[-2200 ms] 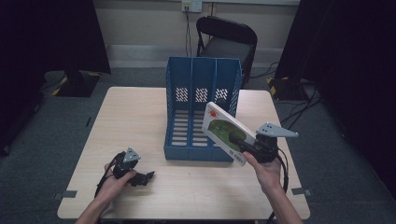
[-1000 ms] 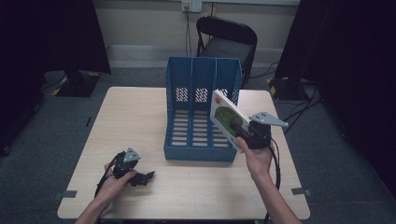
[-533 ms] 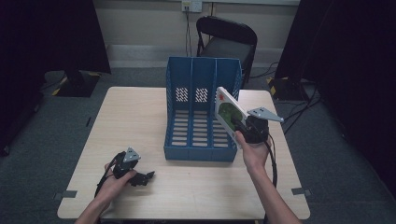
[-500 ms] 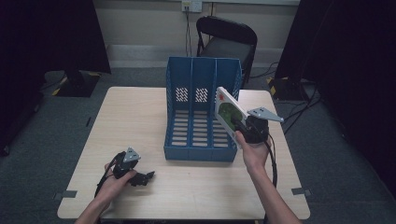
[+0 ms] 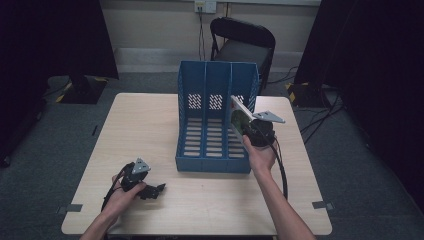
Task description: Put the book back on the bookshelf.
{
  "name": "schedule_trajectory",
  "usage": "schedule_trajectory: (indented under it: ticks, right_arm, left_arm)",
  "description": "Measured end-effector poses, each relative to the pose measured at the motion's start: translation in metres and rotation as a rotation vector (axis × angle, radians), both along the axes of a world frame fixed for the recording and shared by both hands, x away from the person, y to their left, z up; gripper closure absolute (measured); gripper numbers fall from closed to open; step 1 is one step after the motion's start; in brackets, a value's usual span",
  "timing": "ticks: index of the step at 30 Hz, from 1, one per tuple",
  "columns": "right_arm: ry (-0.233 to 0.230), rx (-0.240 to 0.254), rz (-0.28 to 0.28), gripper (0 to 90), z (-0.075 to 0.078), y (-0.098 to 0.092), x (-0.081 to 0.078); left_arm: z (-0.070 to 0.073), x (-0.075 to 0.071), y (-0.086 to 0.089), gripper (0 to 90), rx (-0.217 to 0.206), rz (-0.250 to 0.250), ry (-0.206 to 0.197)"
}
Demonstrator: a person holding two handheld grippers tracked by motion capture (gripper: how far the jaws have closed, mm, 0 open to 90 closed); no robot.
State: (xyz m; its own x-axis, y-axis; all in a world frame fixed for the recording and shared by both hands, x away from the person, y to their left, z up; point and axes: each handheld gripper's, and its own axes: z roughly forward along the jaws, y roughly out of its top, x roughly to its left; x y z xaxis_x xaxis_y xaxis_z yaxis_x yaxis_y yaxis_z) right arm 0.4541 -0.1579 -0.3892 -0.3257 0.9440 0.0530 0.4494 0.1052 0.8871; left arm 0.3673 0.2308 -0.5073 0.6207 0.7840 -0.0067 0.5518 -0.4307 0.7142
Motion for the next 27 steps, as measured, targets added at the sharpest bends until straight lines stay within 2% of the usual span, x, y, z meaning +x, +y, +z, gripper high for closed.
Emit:
schedule_trajectory:
  ticks: [15, 21, 24, 25, 27]
  right_arm:
    - [0.070, -0.043, -0.013, 75.9, -0.022, 0.008, 0.012]
    - [0.091, -0.043, -0.003, 74.8, -0.027, 0.006, 0.010]
    - [0.084, -0.026, 0.005, 73.8, -0.024, 0.004, 0.006]
    - [0.088, -0.032, 0.007, 74.8, -0.023, 0.004, 0.005]
    - [0.085, -0.075, 0.008, 74.9, -0.024, 0.005, 0.002]
  left_arm:
    - [0.000, -0.001, 0.000, 0.0, -0.004, 0.001, 0.001]
    - [0.000, -0.001, 0.000, 0.0, -0.004, 0.000, 0.001]
    - [0.000, -0.001, 0.000, 0.0, -0.004, 0.000, 0.001]
    - [0.000, -0.001, 0.000, 0.0, -0.004, 0.000, 0.001]
    - [0.000, -0.001, 0.000, 0.0, -0.004, 0.000, 0.001]
